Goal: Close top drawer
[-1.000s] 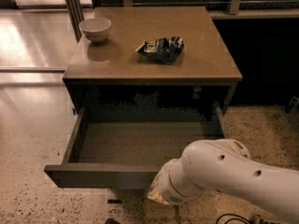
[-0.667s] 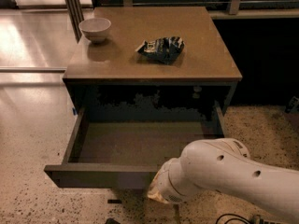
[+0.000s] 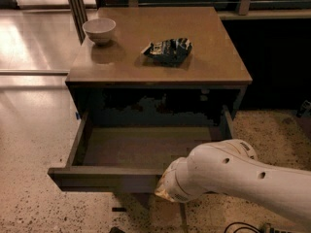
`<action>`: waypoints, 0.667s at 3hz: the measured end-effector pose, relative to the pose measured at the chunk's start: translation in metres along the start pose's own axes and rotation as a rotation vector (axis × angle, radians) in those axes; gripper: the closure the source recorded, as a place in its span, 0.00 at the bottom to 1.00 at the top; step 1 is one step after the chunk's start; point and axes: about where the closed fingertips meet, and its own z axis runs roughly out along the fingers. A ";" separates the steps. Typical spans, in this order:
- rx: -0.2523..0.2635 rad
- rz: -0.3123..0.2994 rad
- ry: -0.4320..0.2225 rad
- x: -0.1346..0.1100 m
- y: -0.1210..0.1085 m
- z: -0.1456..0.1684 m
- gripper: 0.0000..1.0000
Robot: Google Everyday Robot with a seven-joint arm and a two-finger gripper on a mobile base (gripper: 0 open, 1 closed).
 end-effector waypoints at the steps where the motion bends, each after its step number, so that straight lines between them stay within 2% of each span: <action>1: 0.049 0.043 -0.022 -0.009 -0.026 0.019 1.00; 2: 0.049 0.043 -0.022 -0.009 -0.026 0.019 1.00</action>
Offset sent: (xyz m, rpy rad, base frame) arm 0.0501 0.0167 -0.0183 0.0324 -0.0434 -0.0765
